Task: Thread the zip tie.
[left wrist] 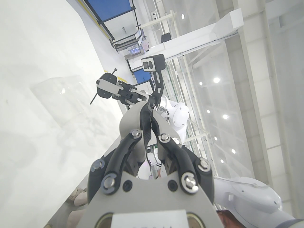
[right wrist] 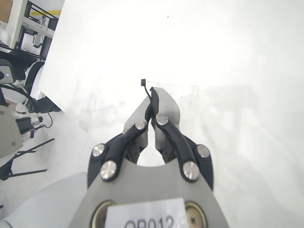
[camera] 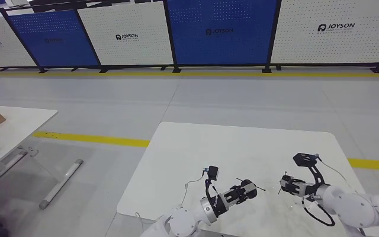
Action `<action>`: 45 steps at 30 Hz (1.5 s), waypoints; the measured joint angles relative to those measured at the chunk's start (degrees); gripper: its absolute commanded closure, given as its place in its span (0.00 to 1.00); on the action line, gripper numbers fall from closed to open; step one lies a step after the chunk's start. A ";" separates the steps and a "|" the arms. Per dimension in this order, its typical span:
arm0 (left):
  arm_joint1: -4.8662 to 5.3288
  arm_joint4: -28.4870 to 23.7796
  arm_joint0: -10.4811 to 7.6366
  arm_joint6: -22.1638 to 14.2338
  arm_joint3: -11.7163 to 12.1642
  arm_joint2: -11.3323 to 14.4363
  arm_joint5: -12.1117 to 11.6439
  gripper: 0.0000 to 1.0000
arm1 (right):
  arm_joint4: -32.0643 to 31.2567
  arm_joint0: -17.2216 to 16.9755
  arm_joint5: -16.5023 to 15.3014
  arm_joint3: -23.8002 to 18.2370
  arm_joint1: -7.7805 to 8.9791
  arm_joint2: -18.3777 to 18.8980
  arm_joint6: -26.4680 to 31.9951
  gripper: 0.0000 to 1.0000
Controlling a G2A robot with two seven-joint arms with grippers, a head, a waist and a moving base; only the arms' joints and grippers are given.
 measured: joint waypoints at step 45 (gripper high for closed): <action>0.00 0.00 0.00 0.00 0.00 0.00 0.00 1.00 | -3.69 -18.26 9.01 -10.99 -1.16 7.70 -41.27 1.00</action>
